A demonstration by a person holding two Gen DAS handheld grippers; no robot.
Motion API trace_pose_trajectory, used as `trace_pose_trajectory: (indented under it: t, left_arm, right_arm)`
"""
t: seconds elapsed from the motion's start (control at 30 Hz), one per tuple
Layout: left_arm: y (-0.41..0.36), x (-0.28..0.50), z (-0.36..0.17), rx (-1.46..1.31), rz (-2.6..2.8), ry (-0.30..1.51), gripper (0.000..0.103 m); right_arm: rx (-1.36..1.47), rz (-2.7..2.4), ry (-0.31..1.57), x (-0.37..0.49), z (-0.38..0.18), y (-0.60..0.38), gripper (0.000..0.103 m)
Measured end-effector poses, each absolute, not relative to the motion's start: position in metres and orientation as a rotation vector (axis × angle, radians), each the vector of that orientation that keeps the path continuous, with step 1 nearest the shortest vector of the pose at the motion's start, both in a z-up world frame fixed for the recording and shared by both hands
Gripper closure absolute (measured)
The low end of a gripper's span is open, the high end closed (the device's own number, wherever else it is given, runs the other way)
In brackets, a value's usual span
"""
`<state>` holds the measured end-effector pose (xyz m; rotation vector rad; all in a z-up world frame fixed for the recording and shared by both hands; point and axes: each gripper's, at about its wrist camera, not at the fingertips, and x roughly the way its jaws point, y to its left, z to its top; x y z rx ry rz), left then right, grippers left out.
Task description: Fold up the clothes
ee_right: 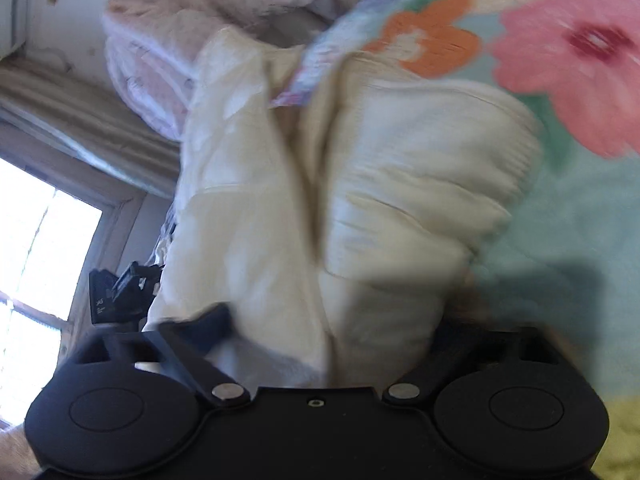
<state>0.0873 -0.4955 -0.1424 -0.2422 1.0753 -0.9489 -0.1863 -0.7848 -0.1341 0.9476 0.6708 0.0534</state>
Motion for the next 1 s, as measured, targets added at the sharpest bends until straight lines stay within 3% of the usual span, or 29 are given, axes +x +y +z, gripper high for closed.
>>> trace_pose_trajectory:
  t: [0.03,0.1,0.2,0.47,1.0]
  left_arm:
    - [-0.502,0.083,-0.134,-0.195,-0.953,1.046,0.054]
    - [-0.513,0.074,-0.117,-0.121,-0.962,0.977,0.065]
    - [-0.528,0.060,-0.095,-0.071,-0.981,0.890,0.070]
    - [-0.567,0.035,-0.049,-0.066,-1.066,0.765,0.070]
    - [-0.617,0.022,-0.011,0.010,-1.125,0.733,0.070]
  right_arm:
    - [0.925,0.060,0.651,-0.185,-0.127,-0.781,0.050]
    - [0.835,0.043,0.626,-0.187,-0.109,-0.772,0.058]
    - [0.712,0.012,0.588,-0.192,-0.083,-0.756,0.065]
    - [0.615,-0.085,0.483,-0.226,-0.039,-0.763,0.066]
    - [0.629,-0.137,0.372,-0.256,-0.035,-0.791,0.066]
